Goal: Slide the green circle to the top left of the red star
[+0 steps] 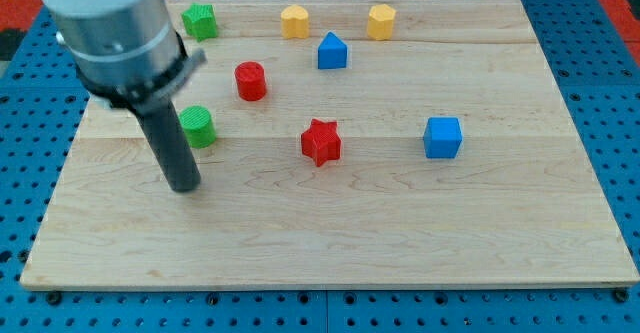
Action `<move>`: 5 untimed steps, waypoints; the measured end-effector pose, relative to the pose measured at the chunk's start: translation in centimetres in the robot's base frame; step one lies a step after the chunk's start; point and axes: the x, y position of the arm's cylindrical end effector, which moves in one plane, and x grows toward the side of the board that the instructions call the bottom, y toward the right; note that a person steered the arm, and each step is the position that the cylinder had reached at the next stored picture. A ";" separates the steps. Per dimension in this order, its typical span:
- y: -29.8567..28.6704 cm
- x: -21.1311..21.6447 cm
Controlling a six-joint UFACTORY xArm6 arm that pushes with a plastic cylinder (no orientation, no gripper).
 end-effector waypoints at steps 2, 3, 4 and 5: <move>4.2 2.8; 4.2 2.8; 9.4 5.2; 18.4 5.9</move>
